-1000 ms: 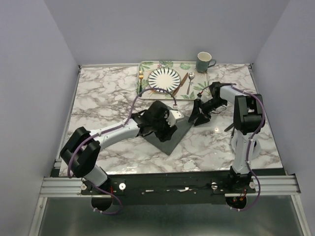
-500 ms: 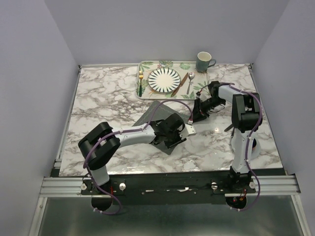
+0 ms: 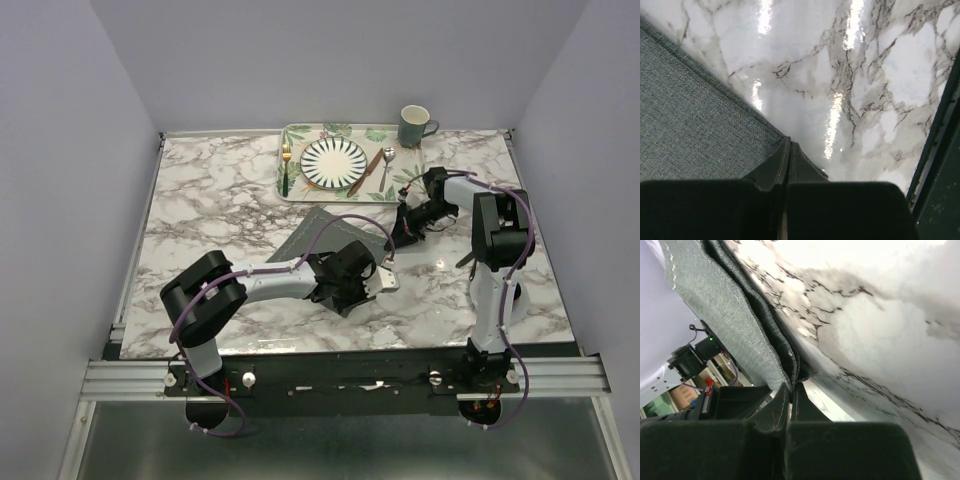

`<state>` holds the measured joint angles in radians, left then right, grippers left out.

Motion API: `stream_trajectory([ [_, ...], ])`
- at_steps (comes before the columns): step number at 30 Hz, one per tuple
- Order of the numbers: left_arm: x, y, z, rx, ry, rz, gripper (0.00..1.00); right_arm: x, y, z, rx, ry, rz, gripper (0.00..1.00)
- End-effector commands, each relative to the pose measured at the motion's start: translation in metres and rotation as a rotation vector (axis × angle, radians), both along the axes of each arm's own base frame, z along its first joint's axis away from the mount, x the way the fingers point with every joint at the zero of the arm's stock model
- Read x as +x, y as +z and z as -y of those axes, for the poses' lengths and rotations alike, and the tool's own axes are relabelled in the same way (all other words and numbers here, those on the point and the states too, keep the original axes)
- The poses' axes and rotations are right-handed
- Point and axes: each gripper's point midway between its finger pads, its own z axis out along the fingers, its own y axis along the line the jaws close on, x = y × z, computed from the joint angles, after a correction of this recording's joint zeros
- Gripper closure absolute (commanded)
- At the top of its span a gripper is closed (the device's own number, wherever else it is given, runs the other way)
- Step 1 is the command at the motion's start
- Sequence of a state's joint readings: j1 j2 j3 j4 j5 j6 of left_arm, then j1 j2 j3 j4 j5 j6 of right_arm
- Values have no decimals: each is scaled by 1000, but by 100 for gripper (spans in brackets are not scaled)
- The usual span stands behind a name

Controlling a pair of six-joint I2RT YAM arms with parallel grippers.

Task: Fold the napkin into a case and place the utensils inside
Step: Smooth out the lower triangle-folded napkin at the center of the board.

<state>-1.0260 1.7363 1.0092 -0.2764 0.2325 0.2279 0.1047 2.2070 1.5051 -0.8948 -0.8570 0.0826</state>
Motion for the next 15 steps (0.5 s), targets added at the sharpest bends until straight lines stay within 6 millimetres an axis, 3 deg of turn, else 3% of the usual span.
stream_trajectory([
  [1, -40, -14, -6, 24, -90, -165, 98, -11, -25, 16, -123, -15, -10, 99],
  [6, -51, -8, -2, -2, -107, -224, 90, -14, -34, 27, -204, -7, 8, 99],
  [9, -45, 7, 8, -42, -68, -227, 67, -8, -26, 26, -200, 4, 44, 97],
  [10, -41, 14, 11, -65, -56, -225, 56, -7, -19, 24, -191, 13, 51, 93],
  [11, -36, 30, 15, -105, -28, -224, 52, -5, -11, 21, -169, 28, 72, 86],
  [13, -17, 54, 15, -181, 27, -237, 48, -4, 3, 20, -154, 42, 99, 80],
  [15, -2, 85, 16, -269, 79, -246, 48, -2, 25, 20, -142, 55, 159, 63],
])
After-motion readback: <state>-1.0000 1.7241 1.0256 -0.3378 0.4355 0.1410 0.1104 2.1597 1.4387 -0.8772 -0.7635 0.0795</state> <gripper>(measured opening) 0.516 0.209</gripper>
